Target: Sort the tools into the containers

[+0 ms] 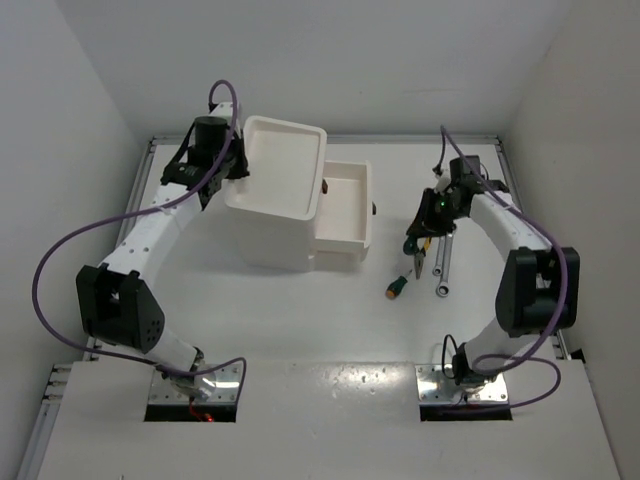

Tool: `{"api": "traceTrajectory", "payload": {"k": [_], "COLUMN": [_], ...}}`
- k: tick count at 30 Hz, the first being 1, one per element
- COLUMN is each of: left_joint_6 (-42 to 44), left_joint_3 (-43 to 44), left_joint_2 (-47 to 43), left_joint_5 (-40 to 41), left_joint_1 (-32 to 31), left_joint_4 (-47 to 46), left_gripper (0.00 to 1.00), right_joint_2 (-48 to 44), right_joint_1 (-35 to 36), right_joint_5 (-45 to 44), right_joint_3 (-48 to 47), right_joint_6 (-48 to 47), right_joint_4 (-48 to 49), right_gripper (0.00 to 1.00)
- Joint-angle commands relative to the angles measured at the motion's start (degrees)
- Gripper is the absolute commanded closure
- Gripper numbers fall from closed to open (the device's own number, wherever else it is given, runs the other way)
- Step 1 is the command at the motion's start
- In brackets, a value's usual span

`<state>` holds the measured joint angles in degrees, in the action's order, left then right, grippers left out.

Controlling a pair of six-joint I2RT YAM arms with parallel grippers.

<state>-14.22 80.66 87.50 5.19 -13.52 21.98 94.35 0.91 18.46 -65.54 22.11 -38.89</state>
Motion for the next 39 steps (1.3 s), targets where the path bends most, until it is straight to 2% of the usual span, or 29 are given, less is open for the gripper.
{"api": "traceTrajectory", "payload": {"k": [1,5,11,14,17,18,19,22,24,26,31,35,37,39], "left_joint_6": [-4.06,-4.06,-4.06,-4.59,-4.59,-4.59,-4.59,-4.59,-5.11,-5.12,-5.12,-5.12,-5.12,-5.12], "left_joint_3": [-1.83,-1.3,-1.3,-1.3,-1.3,-1.82,-1.83,-2.35,-2.35,-2.35,-2.35,-2.35,-2.35,-2.35], "left_joint_2": [6.18,6.19,6.71,6.71,6.71,6.71,6.71,6.19,6.19,6.19,6.19,6.19,6.19,6.19], "left_joint_5": [-1.59,-1.59,-2.11,-2.11,-2.64,-2.64,-2.64,-2.64,-2.64,-2.64,-2.64,-2.64,-2.64,-2.64], "left_joint_1": [0.16,0.16,0.16,0.16,0.16,0.16,0.16,0.16,0.16,0.16,0.16,0.16,0.16,0.16], "left_joint_4": [7.03,7.03,6.5,6.5,6.5,6.5,6.5,6.5,6.5,6.5,5.98,5.97,5.97,5.44], "left_gripper": [1.0,1.0,1.0,1.0,1.0,1.0,1.0,1.0,1.0,1.0,1.0,1.0,1.0,1.0], "right_joint_2": [-5.57,-6.89,-0.4,5.31,8.39,8.92,9.45,11.12,10.51,8.14,-0.55,-6.97,-9.08,-10.75], "right_joint_1": [0.41,2.77,8.4,11.66,13.42,14.29,14.99,15.0,15.0,14.48,12.54,10.44,9.73,9.2], "right_joint_5": [6.5,10.1,12.47,13.35,13.89,13.89,13.89,13.18,12.66,12.66,12.05,4.42,1.77,1.14], "right_joint_3": [-4.51,-8.97,-15.48,-19.71,-20.24,-20.24,-20.85,-22.43,-22.44,-22.44,-19.55,-15.51,-11.21,-4.27], "right_joint_6": [1.53,3.64,4.96,6.45,7.25,7.25,7.25,7.25,7.25,5.94,3.3,2.76,3.72,5.3], "right_joint_4": [5.22,11.11,18.49,19.2,21.57,22.8,22.81,22.81,22.81,21.84,15.27,1.39,-4.84,-5.4], "right_gripper": [1.0,1.0,1.0,1.0,0.86,0.79,0.66,0.47,0.41,0.36,0.36,0.39,0.39,0.39]}}
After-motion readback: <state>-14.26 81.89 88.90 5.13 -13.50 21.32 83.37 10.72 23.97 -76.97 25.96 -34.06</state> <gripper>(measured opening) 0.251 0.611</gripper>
